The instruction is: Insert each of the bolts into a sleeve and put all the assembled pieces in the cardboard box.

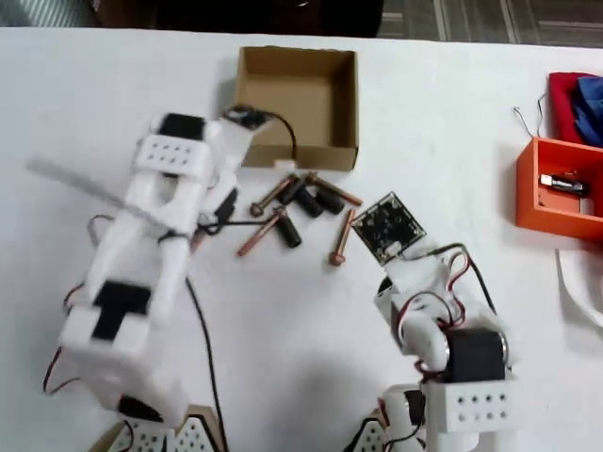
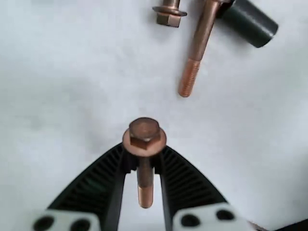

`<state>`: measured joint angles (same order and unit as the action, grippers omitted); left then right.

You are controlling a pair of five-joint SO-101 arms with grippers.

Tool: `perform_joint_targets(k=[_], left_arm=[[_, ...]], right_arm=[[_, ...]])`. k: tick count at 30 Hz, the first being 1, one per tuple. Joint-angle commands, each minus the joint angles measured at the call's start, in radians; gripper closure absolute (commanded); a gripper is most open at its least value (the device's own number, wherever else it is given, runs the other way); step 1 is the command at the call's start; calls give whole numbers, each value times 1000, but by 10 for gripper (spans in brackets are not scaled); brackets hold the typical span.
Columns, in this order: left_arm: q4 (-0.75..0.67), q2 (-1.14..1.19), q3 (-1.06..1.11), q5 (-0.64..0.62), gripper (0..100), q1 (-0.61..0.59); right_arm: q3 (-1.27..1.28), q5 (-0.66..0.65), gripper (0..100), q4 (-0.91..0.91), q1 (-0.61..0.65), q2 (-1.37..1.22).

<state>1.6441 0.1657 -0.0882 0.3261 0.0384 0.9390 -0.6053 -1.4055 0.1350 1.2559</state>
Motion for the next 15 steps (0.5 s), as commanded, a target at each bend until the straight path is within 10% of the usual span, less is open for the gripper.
perform_joint_targets(k=[1, 9, 15], left_arm=[[51, -292, -4, -2, 975, 3], [-150, -867, 292, -247, 975, 5], [-334, -1149, 591, -172, 975, -6]], right_arm=[[15, 11, 978, 25, 1, 85], [166, 15, 978, 105, -1, 243], [213, 256, 978, 243, 15, 282]])
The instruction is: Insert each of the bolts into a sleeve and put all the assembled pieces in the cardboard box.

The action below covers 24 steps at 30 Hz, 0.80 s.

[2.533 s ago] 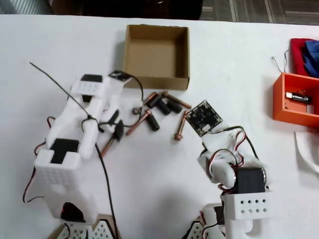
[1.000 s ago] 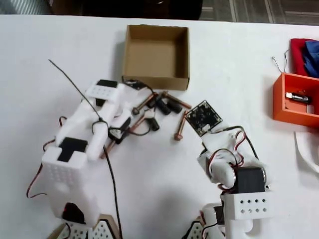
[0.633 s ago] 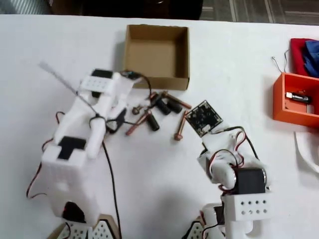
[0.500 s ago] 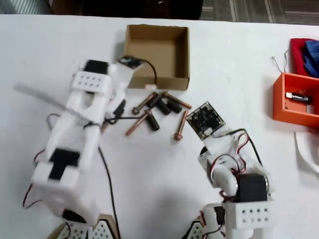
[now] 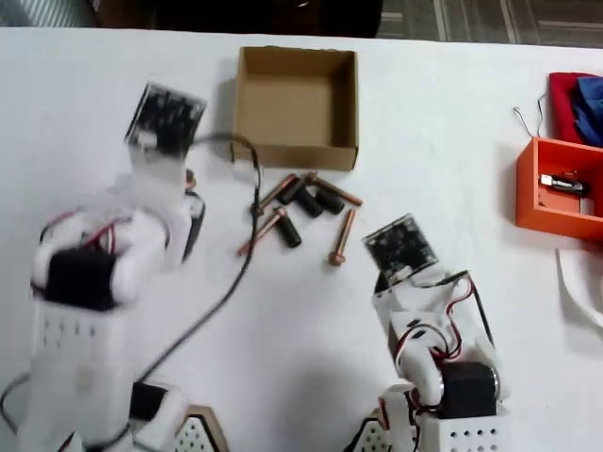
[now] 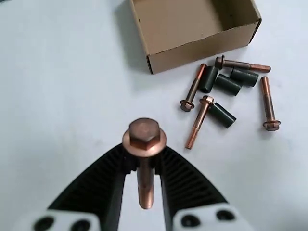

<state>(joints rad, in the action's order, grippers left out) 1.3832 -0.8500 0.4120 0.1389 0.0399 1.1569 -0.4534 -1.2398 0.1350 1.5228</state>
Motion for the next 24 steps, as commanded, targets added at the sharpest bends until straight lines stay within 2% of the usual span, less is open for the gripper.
perform_joint_targets(k=[1, 7, 14, 16, 20, 24], left_arm=[[-86, -170, 125, 12, 975, -8], [-189, -322, 266, 11, 975, -8], [-184, -385, 371, 6, 974, -6], [-186, -413, 374, -55, 974, -6], [-204, -476, 377, -261, 973, 0], [-334, -508, 378, -405, 974, -6]], right_arm=[[-5, 130, 978, 107, 33, 12], [-3, 149, 978, 225, 160, -1], [43, 150, 978, 223, 145, 7], [66, 153, 978, 223, 145, 7], [72, 158, 978, 225, 139, 8], [86, 207, 978, 288, 168, 8]])
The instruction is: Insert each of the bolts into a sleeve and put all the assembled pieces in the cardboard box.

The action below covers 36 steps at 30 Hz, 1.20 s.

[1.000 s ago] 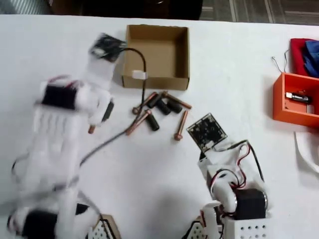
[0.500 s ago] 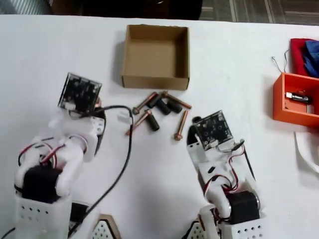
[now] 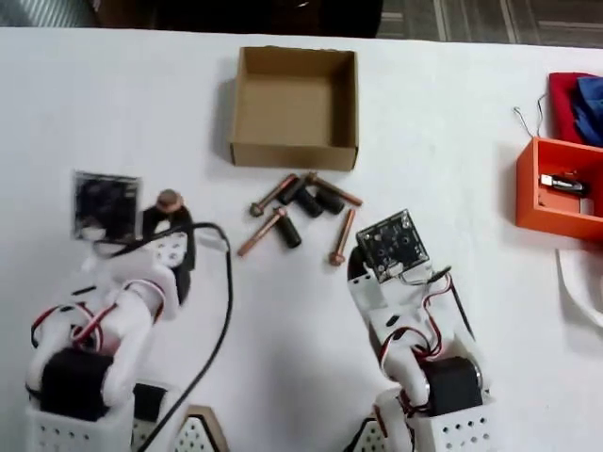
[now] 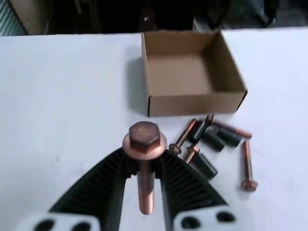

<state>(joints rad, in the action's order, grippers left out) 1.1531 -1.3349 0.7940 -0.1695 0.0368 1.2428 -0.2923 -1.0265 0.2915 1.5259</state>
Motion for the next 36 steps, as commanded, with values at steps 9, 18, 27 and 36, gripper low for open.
perform_joint_targets(k=[9, 18, 27, 36], left_arm=[[-769, -3, 206, -269, 974, 63], [-717, 207, 7, -269, 974, 242], [-709, 525, -183, -262, 974, 359], [-598, 520, -193, -262, 974, 368]], right_arm=[[242, 307, 978, 699, 122, 5], [402, 241, 978, 983, 174, 5], [456, 46, 978, 1040, 193, 5], [456, 187, 978, 1053, 147, 5]])
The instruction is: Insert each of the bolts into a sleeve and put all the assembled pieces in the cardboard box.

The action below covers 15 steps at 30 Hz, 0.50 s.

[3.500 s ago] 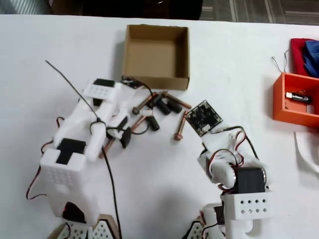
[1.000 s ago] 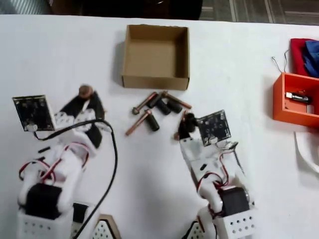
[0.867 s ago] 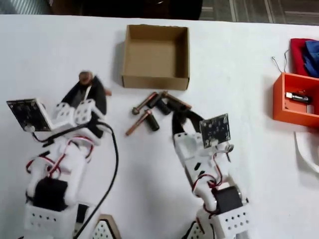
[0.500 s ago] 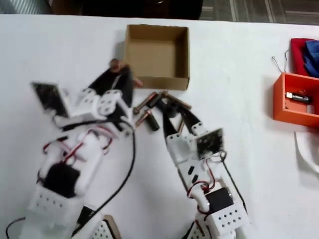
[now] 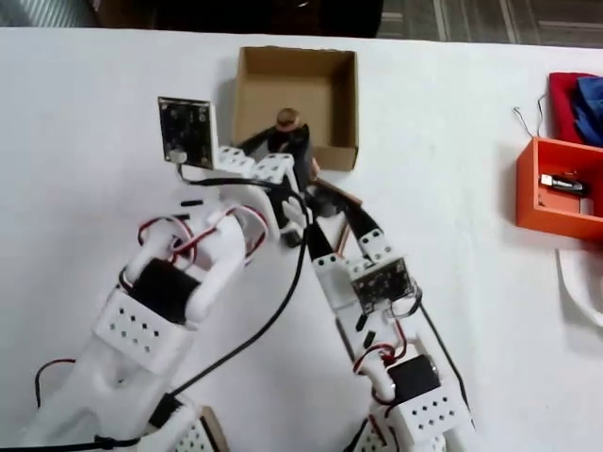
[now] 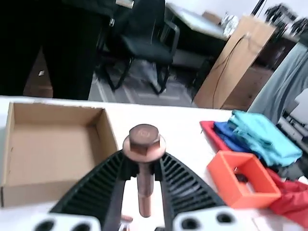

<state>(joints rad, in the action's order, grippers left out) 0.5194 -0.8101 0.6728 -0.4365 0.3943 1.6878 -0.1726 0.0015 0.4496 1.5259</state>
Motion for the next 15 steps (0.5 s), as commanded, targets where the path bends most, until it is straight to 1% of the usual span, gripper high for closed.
perform_joint_targets(k=[1, 4, 9, 11, 15], left_arm=[[40, -5, -71, 5, 974, 11], [40, -5, -73, 18, 974, 17], [46, -26, -73, 155, 974, 126], [40, -38, -73, 189, 974, 152], [34, -44, -74, 198, 974, 135]], right_arm=[[11, 81, 978, 25, -12, 5], [11, 80, 978, 22, -8, 2], [11, 80, 978, 22, -12, -2], [11, 80, 978, 22, -12, -2], [11, 80, 978, 22, -12, -2]])
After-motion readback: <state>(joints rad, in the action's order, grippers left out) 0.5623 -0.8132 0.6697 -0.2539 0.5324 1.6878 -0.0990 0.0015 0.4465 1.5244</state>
